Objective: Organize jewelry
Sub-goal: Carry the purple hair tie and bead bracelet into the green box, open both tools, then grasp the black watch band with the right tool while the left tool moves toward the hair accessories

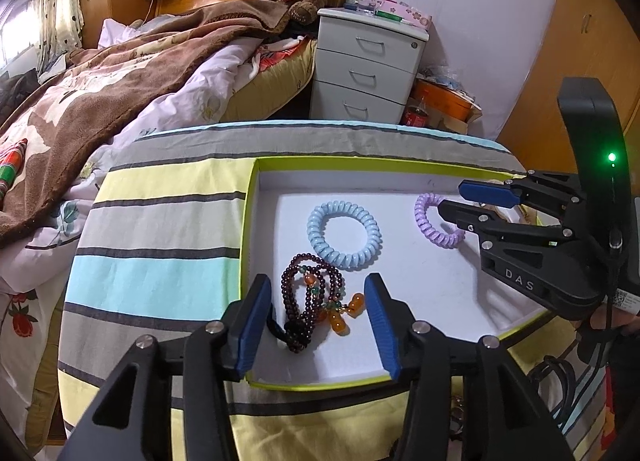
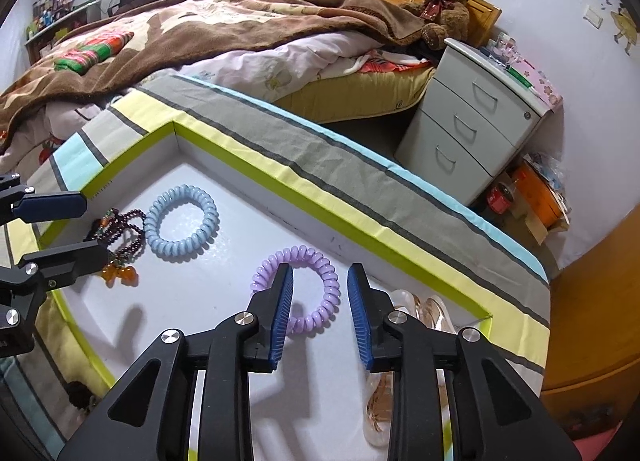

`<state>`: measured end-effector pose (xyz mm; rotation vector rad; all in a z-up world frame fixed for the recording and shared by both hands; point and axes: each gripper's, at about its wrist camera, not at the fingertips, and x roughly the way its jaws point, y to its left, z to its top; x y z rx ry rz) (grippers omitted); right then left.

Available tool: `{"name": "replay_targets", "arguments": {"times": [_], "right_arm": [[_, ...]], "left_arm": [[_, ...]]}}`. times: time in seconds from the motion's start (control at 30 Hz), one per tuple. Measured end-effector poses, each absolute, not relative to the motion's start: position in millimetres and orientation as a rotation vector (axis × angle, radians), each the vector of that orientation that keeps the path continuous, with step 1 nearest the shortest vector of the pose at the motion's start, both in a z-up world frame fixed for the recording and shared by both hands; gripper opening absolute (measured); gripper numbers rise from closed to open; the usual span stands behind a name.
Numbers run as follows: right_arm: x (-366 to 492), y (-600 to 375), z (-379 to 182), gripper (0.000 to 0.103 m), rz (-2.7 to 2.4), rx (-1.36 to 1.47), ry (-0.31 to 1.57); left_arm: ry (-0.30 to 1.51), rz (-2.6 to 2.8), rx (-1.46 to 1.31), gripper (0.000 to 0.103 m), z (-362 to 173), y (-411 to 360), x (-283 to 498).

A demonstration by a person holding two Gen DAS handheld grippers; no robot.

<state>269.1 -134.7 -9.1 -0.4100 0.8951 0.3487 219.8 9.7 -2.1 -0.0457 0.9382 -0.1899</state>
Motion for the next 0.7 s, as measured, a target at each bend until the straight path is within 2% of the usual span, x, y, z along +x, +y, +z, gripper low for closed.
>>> {"name": "replay_targets", "arguments": {"times": [0.4,0.7], "right_arm": [[242,-149,14,0.035,0.331,-0.335,0.847],[193,-185,38,0.038,0.281,-0.164,0.801]], "left_arm": [[0.896,-0.206,-0.047,0.055,16,8,198],[0.855,-0.227,-0.084,0.057,28,12,169]]}}
